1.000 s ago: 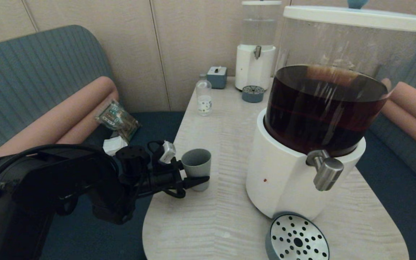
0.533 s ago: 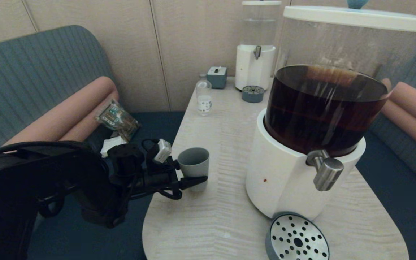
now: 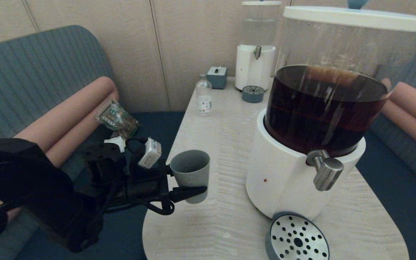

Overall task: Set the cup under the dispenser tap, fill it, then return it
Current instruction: Place it under the water dispenser

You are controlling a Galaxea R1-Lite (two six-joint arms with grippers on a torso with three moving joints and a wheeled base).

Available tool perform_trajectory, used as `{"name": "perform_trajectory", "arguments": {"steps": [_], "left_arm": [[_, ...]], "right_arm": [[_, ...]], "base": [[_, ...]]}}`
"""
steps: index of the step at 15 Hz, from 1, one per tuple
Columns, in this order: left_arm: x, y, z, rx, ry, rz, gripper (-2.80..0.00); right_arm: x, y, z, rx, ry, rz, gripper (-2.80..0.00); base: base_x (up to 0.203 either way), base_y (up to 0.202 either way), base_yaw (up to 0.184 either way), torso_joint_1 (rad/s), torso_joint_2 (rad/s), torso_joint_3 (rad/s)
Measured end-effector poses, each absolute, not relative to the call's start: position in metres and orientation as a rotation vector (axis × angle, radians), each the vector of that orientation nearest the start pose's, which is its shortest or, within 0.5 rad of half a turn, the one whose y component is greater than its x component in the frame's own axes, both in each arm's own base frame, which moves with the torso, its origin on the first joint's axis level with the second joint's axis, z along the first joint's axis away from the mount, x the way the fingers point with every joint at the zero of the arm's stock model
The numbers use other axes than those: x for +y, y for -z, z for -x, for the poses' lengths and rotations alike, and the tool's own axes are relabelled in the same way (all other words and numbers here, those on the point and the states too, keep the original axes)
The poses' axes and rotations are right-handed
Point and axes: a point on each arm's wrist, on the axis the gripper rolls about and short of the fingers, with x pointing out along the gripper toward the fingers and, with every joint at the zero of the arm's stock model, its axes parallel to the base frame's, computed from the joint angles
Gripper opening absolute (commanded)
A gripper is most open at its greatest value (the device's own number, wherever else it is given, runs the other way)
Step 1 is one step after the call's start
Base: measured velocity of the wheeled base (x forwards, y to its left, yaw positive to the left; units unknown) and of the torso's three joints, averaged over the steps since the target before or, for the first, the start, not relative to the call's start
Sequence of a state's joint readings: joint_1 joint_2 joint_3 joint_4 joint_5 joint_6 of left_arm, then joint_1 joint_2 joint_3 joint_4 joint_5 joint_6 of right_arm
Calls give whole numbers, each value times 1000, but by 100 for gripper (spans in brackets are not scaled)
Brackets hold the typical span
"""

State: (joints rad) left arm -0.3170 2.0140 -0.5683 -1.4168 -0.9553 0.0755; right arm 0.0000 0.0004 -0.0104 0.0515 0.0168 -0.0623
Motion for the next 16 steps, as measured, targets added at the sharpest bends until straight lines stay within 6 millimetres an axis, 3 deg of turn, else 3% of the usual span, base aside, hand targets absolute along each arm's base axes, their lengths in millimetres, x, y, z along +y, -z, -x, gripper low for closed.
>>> {"name": "perform_trajectory", "arguments": {"steps": [4, 6, 11, 16], "left_arm": [[-127, -124, -253, -32, 1355, -49, -280], [-134, -131, -241, -43, 1392, -42, -280], [-157, -138, -227, -74, 1457, -44, -280], [-185, -136, -236, -88, 1470, -37, -280]], "right_arm": [[0, -73, 24, 41, -18, 62, -280], [0, -73, 24, 41, -18, 62, -280], [0, -73, 24, 41, -18, 62, -280], [0, -73, 24, 42, -18, 62, -280]], "base": [[0, 0, 0, 0, 0, 0], [0, 0, 0, 0, 0, 0], [0, 0, 0, 0, 0, 0], [0, 0, 0, 0, 0, 0]]}}
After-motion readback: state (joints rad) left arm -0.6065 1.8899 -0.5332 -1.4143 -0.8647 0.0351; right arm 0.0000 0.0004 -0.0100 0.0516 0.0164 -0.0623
